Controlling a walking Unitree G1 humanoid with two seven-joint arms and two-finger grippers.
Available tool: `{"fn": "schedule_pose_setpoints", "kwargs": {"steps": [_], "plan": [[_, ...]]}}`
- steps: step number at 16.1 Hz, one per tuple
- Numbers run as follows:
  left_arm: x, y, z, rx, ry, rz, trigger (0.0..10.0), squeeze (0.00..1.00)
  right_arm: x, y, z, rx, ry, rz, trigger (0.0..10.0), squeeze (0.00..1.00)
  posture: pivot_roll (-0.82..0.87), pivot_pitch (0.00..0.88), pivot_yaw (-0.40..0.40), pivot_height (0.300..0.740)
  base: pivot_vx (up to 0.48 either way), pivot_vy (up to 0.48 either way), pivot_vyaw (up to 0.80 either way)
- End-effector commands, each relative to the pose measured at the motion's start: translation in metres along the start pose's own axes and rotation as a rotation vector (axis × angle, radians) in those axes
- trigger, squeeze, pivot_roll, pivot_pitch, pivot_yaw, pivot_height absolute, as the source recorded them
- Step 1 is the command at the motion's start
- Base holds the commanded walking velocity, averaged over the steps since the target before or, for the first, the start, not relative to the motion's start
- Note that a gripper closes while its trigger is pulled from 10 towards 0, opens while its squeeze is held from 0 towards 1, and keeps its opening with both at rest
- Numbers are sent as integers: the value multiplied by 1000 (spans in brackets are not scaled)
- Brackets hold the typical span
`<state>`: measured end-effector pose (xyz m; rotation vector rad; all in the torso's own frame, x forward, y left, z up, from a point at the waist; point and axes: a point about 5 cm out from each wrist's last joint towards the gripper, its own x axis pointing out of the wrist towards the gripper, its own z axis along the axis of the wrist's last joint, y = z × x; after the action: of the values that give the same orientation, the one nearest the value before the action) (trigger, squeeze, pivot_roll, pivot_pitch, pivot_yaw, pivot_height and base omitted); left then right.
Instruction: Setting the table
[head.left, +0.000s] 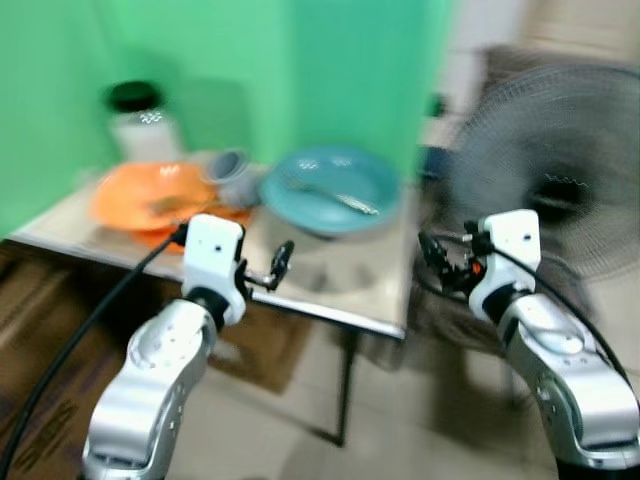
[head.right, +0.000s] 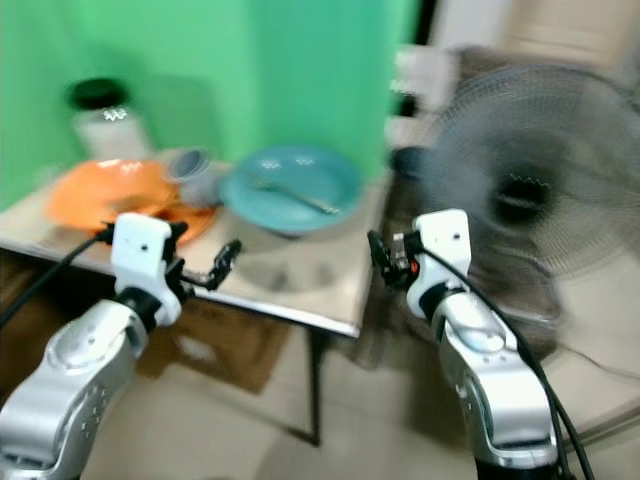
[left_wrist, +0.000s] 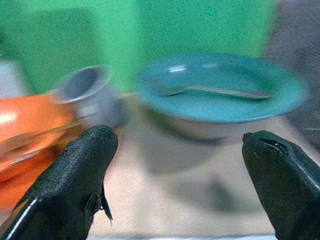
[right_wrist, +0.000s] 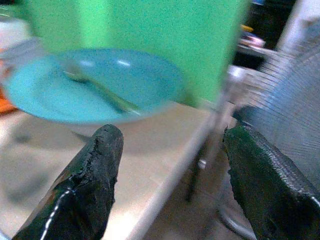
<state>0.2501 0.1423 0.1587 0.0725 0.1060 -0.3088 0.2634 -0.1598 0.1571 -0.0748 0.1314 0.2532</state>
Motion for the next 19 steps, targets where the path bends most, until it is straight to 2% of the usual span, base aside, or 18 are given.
{"fn": "schedule_pose_setpoints", "kwargs": {"steps": [1, 4, 7, 9, 11, 12, 14, 16, 19], "plan": [[-2, 5, 3, 12, -16, 24, 10000, 0, 5, 4, 10, -8, -47, 35, 10000, 0, 126, 0, -12, 740, 319, 0, 0], [-1, 5, 4, 16, -20, 25, 10000, 0, 8, 0, 17, 15, -69, 66, 10000, 0, 131, 0, -17, 740, 324, 0, 0], [-2, 5, 5, 25, -21, 25, 10000, 0, 12, 6, 22, -14, -74, 187, 10000, 0, 135, 0, -18, 740, 307, 0, 0], [-2, 6, 6, 68, -14, 6, 10000, 0, 23, 8, 30, -20, -51, 254, 10000, 0, 137, 0, -18, 740, 0, 0, 0], [-5, 3, 3, 147, 25, -93, 10000, 0, 43, 4, 36, 21, 1, 257, 10000, 1000, 134, 0, -13, 740, 0, 0, 0], [-8, 0, 2, 164, 39, -163, 10000, 0, 53, 3, 38, 13, 34, 267, 10000, 1000, 133, 0, -10, 740, 0, 0, 0], [-11, -1, 1, 177, 58, -237, 10000, 0, 67, 3, 40, -10, 72, 292, 10000, 1000, 132, 0, -8, 740, 0, 0, 0], [-14, -3, -2, 177, 94, -343, 10000, 0, 86, 4, 38, -43, 172, 342, 10000, 1000, 132, 0, -6, 740, 0, 0, 0], [-20, -7, -4, 160, 125, -442, 10000, 0, 109, -2, 35, -136, 236, 288, 10000, 1000, 134, 0, -7, 740, 0, 0, 0]]}}
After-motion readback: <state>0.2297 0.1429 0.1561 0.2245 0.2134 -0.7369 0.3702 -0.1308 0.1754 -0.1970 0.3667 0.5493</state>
